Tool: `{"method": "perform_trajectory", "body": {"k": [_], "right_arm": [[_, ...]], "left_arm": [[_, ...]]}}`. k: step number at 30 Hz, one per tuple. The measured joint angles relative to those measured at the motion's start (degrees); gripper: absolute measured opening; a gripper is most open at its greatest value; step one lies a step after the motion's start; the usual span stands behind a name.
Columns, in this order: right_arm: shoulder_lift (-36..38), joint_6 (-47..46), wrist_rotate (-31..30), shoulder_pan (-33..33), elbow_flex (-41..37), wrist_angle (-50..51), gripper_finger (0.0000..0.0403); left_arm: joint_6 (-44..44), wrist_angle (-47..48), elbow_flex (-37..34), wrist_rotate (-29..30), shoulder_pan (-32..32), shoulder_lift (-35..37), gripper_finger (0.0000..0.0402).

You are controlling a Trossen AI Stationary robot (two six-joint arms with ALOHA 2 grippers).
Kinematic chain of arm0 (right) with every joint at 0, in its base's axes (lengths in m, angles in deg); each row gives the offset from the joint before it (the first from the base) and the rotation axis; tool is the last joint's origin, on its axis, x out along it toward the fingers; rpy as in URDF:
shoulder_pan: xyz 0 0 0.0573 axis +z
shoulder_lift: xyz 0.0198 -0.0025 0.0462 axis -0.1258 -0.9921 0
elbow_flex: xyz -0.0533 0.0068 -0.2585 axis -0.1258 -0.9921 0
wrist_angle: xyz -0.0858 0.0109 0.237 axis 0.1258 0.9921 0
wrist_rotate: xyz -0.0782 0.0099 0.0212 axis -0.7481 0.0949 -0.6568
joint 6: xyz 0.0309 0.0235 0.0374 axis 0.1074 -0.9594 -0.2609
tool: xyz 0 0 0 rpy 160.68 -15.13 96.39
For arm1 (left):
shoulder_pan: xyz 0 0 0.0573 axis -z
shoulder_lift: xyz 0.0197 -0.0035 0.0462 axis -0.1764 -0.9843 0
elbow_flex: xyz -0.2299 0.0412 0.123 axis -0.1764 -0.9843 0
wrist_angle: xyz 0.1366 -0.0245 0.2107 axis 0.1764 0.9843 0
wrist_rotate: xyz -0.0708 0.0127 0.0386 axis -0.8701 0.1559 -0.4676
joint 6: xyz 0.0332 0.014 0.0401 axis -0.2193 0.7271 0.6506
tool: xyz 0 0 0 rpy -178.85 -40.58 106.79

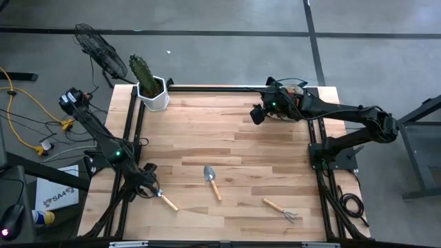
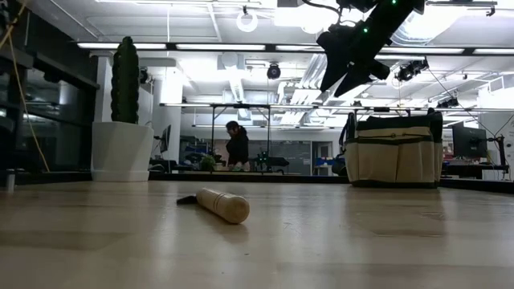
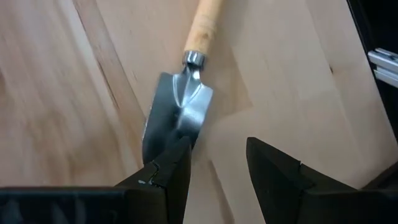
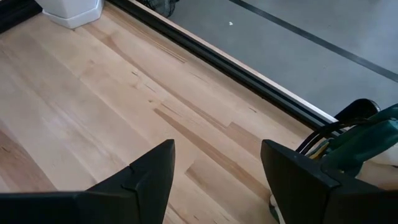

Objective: Pick & Place Garden tools in Gardening bag
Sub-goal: Put the left brown trowel into the gardening bag

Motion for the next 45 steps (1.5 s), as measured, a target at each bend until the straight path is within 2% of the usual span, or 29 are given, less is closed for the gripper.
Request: {"method": "perform_trajectory", "body": {"k": [5, 11, 24, 31, 39, 45], "right_arm": [[0.0, 0.7, 0.0, 0.0, 0.0, 0.0, 0.0231], [0.0, 0.9, 0.0, 0.0, 0.0, -0.1, 0.0231], [0.0, 0.9, 0.1, 0.0, 0.0, -0.1, 0.0231], [0.0, 1.0, 0.2, 0.0, 0.0, -0.1, 0.0231], [0.0, 1.0, 0.4, 0.0, 0.0, -0.1, 0.0231], [0.0, 1.0, 0.6, 0.0, 0.0, 0.0, 0.0231]], "left_arm": [[0.6, -1.8, 0.0, -2.1, 0.0, -1.6, 0.0152], [5.9, -4.9, 0.1, -2.0, 0.0, -1.9, 0.0152], [15.5, -4.3, 5.2, 7.6, 0.0, -2.8, 0.0152], [17.4, -3.9, 6.7, 7.8, 0.0, -10.6, 0.0152], [21.3, 2.8, 13.9, 10.0, 0.0, -21.6, 0.0153], [26.4, 3.5, 16.0, 10.9, 0.0, -24.8, 0.0153]]}}
